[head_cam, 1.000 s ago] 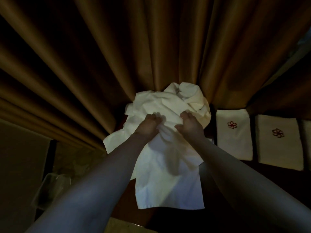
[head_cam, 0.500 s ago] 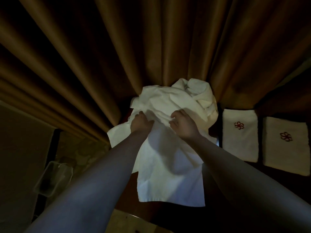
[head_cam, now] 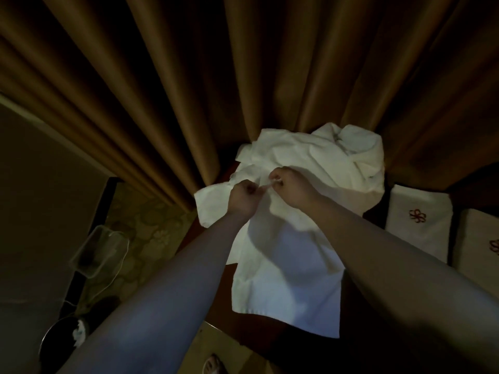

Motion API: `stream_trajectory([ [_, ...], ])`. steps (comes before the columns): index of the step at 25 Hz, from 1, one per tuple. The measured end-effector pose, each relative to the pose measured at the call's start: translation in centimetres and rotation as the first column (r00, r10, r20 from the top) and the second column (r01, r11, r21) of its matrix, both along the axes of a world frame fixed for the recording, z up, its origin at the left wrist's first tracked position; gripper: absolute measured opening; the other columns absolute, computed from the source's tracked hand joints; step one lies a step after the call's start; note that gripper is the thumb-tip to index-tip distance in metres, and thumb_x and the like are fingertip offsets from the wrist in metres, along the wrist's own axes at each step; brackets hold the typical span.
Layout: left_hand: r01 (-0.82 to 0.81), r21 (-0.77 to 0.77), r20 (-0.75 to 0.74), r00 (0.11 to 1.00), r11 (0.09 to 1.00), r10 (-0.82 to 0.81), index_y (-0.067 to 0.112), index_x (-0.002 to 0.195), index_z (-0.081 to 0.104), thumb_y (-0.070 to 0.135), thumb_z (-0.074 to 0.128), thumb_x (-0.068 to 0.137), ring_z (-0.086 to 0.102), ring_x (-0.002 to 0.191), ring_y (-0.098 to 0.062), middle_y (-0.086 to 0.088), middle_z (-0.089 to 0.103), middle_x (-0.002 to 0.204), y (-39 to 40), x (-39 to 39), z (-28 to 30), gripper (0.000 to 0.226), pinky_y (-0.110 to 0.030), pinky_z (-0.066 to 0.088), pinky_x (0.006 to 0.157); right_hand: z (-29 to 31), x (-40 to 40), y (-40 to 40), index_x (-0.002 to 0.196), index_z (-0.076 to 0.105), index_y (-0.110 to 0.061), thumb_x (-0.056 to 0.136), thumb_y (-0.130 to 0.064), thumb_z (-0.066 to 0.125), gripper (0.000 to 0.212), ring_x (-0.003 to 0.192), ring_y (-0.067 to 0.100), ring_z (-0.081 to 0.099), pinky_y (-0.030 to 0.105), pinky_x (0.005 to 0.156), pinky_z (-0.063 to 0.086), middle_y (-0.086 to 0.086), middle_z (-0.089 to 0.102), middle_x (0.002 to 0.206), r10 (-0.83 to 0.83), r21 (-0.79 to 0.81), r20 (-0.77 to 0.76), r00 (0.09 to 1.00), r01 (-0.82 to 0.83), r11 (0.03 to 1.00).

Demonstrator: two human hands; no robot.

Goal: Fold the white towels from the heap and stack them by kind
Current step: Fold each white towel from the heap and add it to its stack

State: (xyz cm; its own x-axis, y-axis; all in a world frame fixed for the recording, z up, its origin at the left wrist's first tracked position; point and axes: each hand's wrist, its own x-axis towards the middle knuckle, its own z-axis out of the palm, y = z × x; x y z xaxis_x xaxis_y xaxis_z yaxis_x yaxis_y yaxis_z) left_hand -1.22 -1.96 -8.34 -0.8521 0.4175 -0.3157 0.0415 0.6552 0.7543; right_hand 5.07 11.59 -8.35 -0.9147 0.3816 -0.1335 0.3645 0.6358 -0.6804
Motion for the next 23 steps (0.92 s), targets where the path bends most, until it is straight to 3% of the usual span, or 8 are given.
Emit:
stream_trajectory([
  [4,-0.113,0.145,0.068,0.992,0.983,0.104,0.013,0.086,0.052,0.026,0.058,0.096,0.059,0.097,-0.028,-0.015,0.063,0.097,0.2,-0.2,1.0,0.017,-0.028,0.042,0.084,0.0,0.7,0.2,0.121,0.051,-0.011,0.086,-0.020,0.062,0.038,0.116,0.030,0.046,0.039,0.095,0.041,0.012,0.052,0.121,-0.112,0.415,-0.044,0.993,0.120,0.902],
  [6,-0.145,0.209,0.065,0.989,0.967,0.134,0.018,0.084,0.047,0.027,0.054,0.098,0.058,0.089,-0.025,-0.008,0.058,0.088,0.2,-0.3,1.9,0.018,-0.034,0.044,0.084,0.0,1.1,0.8,0.121,0.051,-0.008,0.088,-0.027,0.061,0.039,0.116,0.032,0.048,0.038,0.095,0.040,0.015,0.054,0.122,-0.197,0.447,0.012,0.980,0.171,0.878],
  [8,-0.117,0.205,-0.001,0.993,0.972,0.120,0.015,0.092,0.049,0.030,0.051,0.099,0.057,0.084,-0.024,-0.003,0.056,0.085,0.0,-0.7,2.7,0.016,-0.035,0.046,0.080,0.6,1.2,1.1,0.119,0.053,-0.003,0.094,-0.029,0.054,0.036,0.113,0.033,0.054,0.036,0.091,0.042,0.018,0.059,0.119,-0.245,0.323,0.016,0.969,0.227,0.919],
  [10,-0.077,0.100,-0.031,0.996,0.992,0.080,0.012,0.100,0.054,0.032,0.052,0.098,0.057,0.082,-0.022,-0.004,0.058,0.088,-0.2,-1.4,3.6,0.020,-0.031,0.046,0.073,2.0,1.4,1.0,0.121,0.052,-0.001,0.096,-0.025,0.050,0.035,0.107,0.033,0.057,0.034,0.087,0.043,0.020,0.061,0.116,-0.309,0.112,-0.094,0.946,0.318,0.941],
  [13,0.045,-0.030,-0.082,0.996,0.999,-0.047,0.013,0.104,0.061,0.032,0.055,0.095,0.056,0.077,-0.016,0.001,0.059,0.089,-0.1,-2.0,5.6,0.022,-0.025,0.040,0.063,5.0,2.0,1.1,0.126,0.052,-0.010,0.097,-0.022,0.046,0.032,0.100,0.025,0.058,0.034,0.086,0.046,0.010,0.063,0.111,-0.374,-0.165,-0.232,0.898,0.343,0.925],
  [15,0.124,0.100,-0.151,0.983,0.987,-0.108,0.016,0.101,0.064,0.029,0.056,0.095,0.057,0.076,-0.012,0.003,0.062,0.088,0.5,-1.9,8.0,0.016,-0.024,0.041,0.062,7.2,2.3,1.4,0.121,0.055,-0.013,0.099,-0.023,0.044,0.027,0.096,0.018,0.055,0.031,0.083,0.043,0.002,0.060,0.106,-0.393,-0.276,-0.277,0.877,0.319,0.907],
  [18,0.258,0.327,-0.173,0.962,0.909,-0.211,0.016,0.104,0.067,0.022,0.056,0.096,0.060,0.082,-0.005,0.001,0.066,0.098,1.9,-1.2,12.0,0.015,-0.021,0.049,0.073,11.5,2.7,1.7,0.113,0.057,-0.013,0.099,-0.021,0.043,0.022,0.093,0.012,0.053,0.025,0.080,0.039,-0.003,0.057,0.100,-0.473,-0.407,-0.319,0.822,0.331,0.851],
  [23,0.398,0.401,-0.380,0.892,0.825,-0.245,0.023,0.115,0.062,0.028,0.075,0.082,0.059,0.101,-0.003,0.008,0.064,0.112,3.5,0.7,17.7,0.037,-0.017,0.049,0.084,19.8,5.2,1.1,0.088,0.059,-0.006,0.094,-0.012,0.043,0.018,0.070,0.009,0.049,0.015,0.062,0.040,0.000,0.051,0.075,-0.482,-0.442,-0.452,0.750,0.281,0.852],
])
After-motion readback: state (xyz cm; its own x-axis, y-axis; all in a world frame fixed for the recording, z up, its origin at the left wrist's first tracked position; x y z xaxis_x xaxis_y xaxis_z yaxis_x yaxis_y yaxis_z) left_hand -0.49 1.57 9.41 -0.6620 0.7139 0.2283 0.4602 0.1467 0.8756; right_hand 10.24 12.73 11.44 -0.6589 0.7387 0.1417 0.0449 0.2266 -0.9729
